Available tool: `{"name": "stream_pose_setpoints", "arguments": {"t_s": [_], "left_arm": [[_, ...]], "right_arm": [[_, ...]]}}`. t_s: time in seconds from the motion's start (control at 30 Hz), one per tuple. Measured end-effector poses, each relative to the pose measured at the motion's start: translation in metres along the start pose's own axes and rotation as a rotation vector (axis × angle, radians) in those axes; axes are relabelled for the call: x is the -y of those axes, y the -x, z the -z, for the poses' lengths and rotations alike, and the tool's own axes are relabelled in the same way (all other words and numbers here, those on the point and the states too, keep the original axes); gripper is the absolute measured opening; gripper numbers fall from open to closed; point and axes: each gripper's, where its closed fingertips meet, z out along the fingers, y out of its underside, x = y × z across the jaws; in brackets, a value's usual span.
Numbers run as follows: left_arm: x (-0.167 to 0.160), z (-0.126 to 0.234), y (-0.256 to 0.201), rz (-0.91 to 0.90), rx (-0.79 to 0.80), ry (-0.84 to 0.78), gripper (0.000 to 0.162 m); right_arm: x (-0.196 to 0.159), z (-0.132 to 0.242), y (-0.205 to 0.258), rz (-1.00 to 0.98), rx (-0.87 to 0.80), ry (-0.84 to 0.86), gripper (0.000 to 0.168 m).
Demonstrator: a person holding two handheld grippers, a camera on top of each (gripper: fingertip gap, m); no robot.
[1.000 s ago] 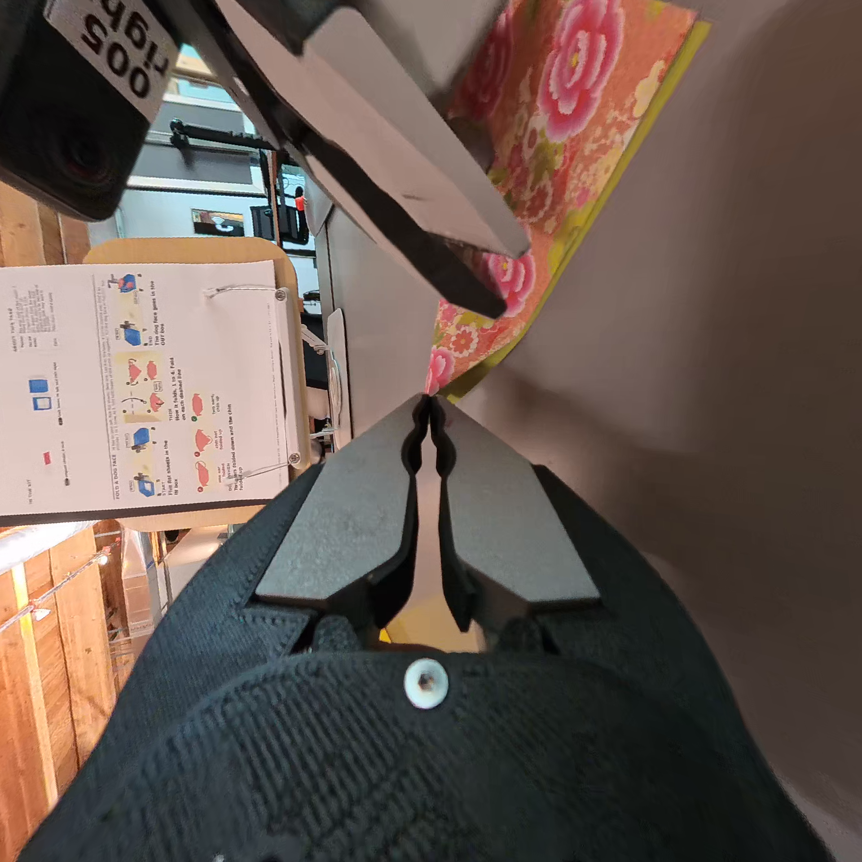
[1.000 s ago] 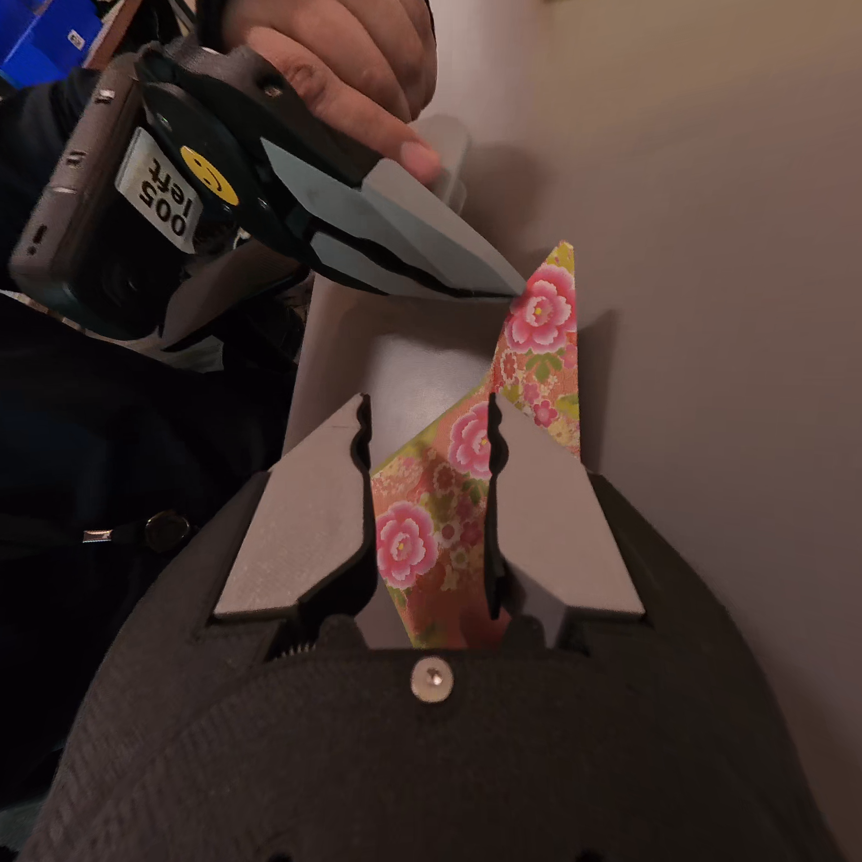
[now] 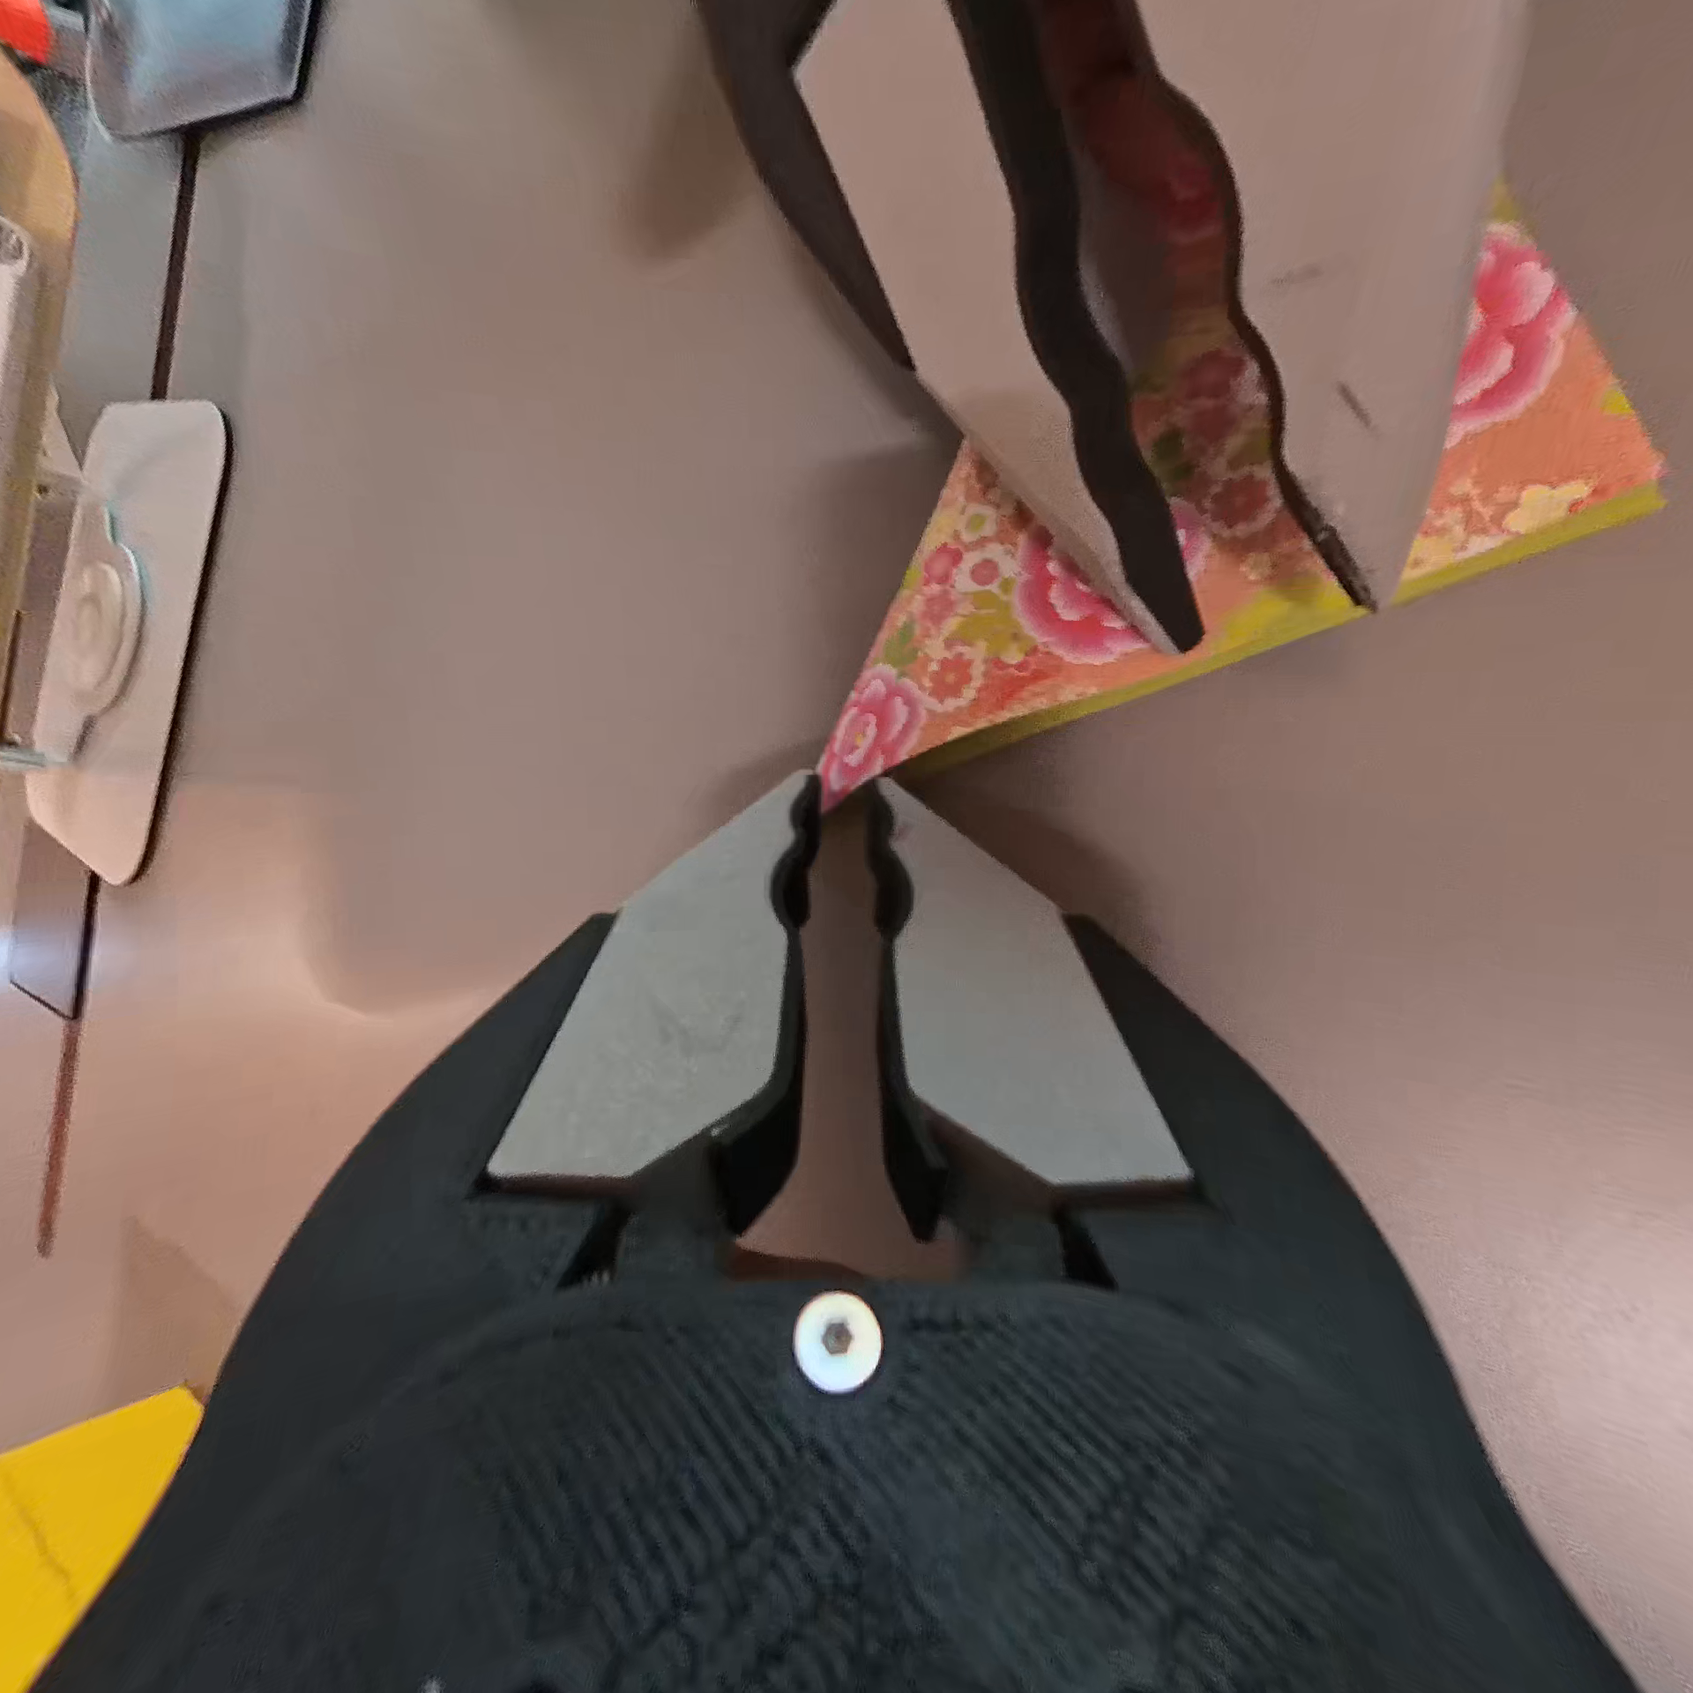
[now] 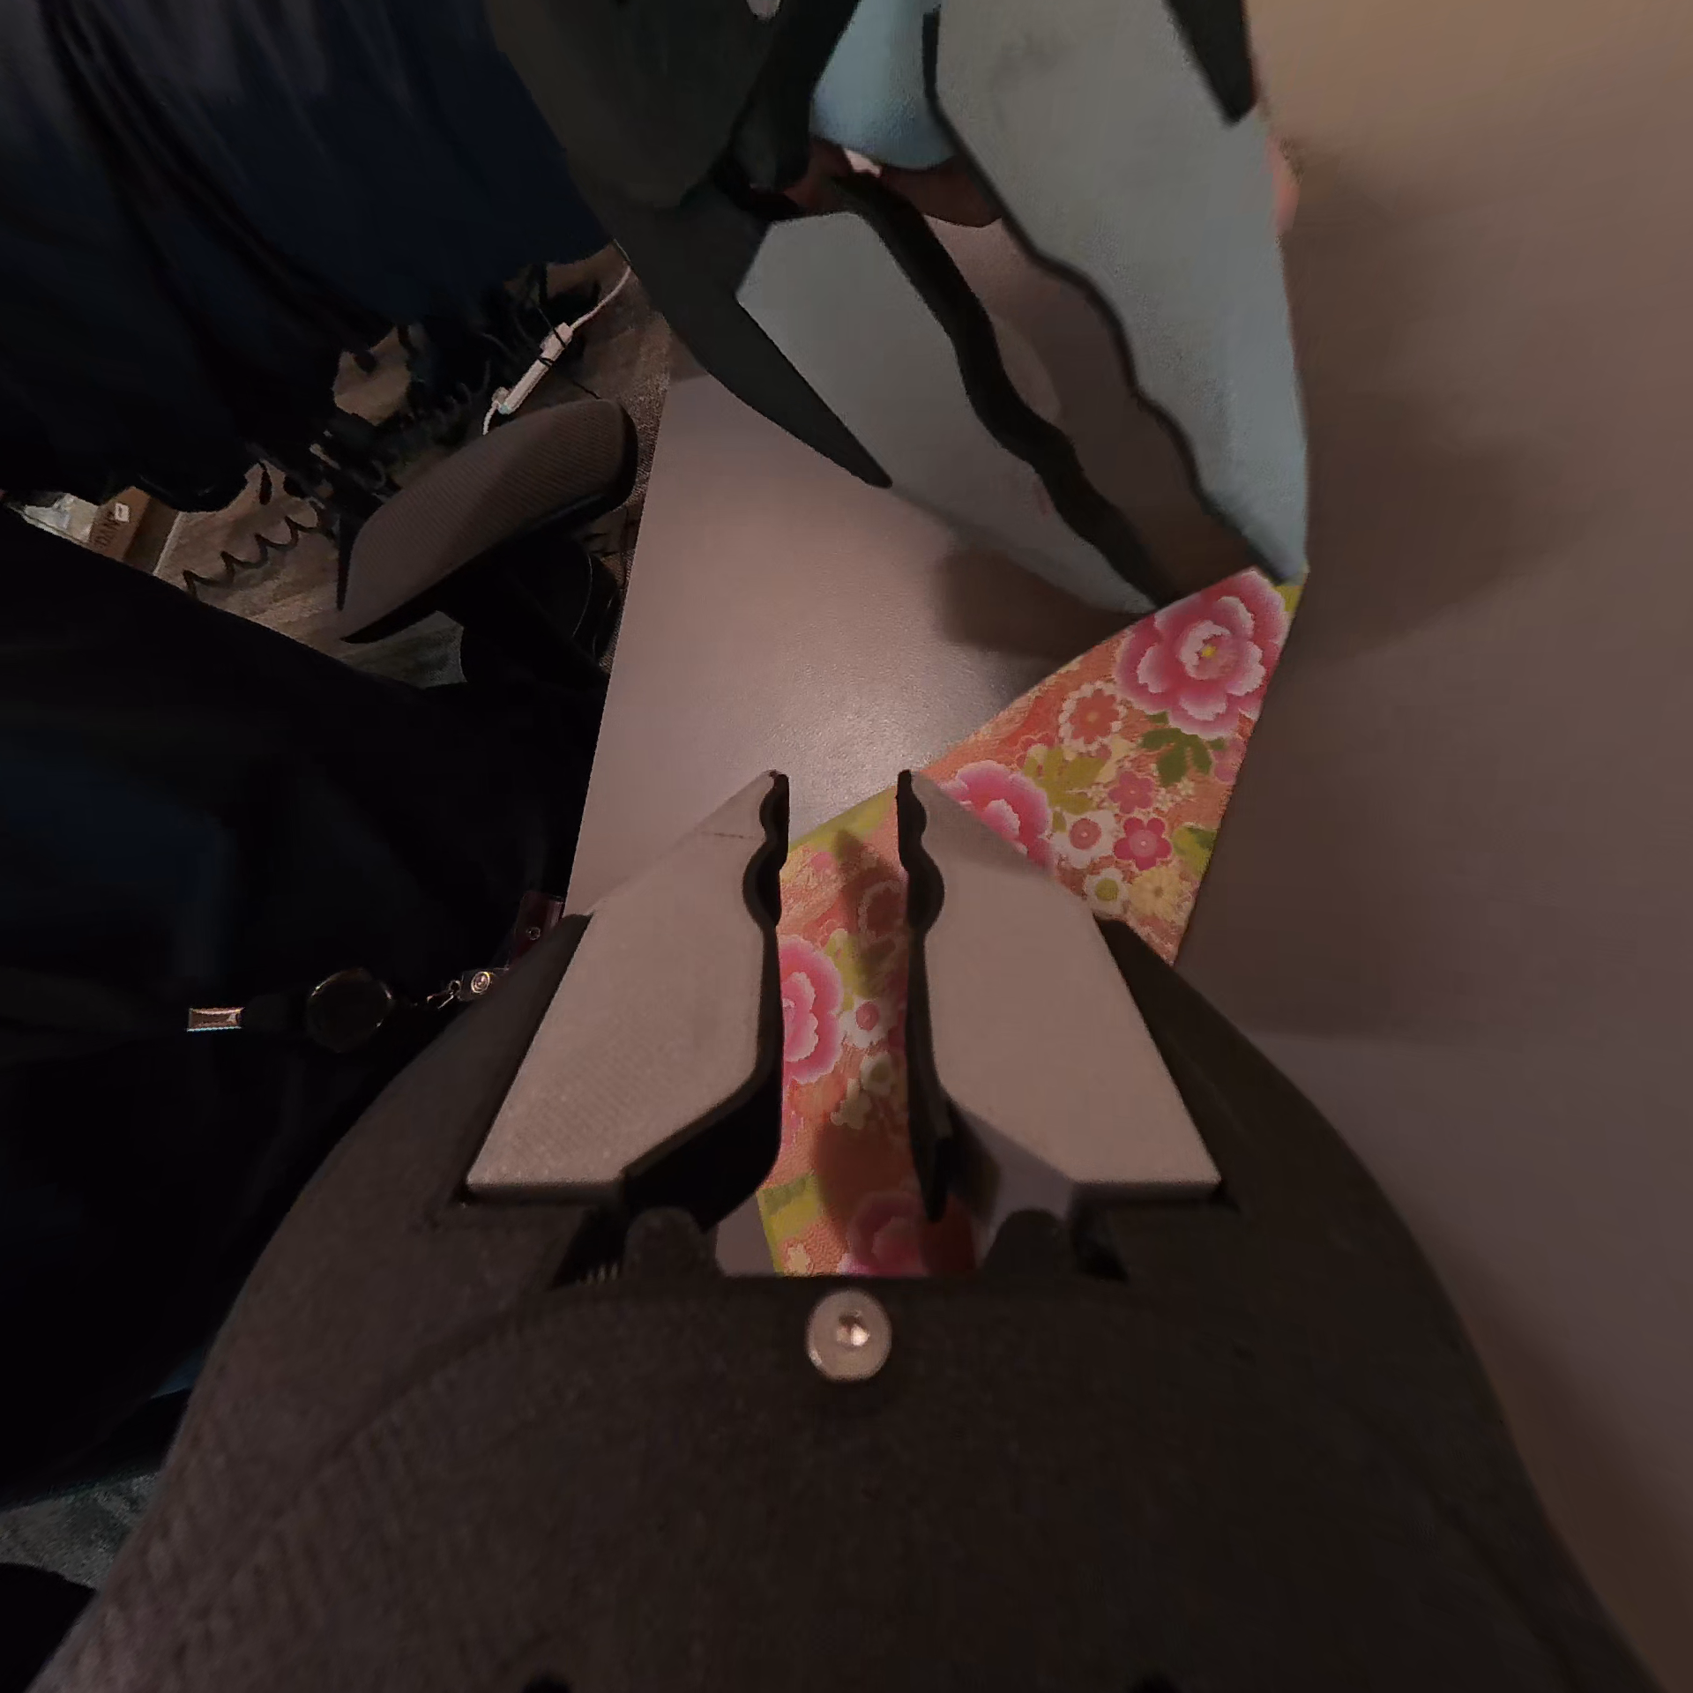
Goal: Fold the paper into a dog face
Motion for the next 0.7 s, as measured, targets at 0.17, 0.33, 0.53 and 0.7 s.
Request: {"name": "stream_pose_setpoints", "arguments": {"t_s": [0.17,0.33,0.53,0.7], "left_arm": [[0.003,-0.004,0.004,-0.171,0.127,-0.01,0.0],[0.011,0.005,0.014,-0.353,0.326,-0.017,0.0],[0.017,0.02,0.017,-0.638,0.583,0.016,0.0],[0.019,0.029,0.017,-0.65,0.678,-0.018,0.0]], "right_arm": [[-0.001,0.0,0.001,-0.004,0.012,0.007,0.017],[0.0,0.001,0.004,0.023,0.013,-0.005,0.028],[0.021,0.013,0.007,-0.004,0.046,-0.143,0.036],[0.021,0.012,-0.007,-0.102,0.029,-0.153,0.033]]}}
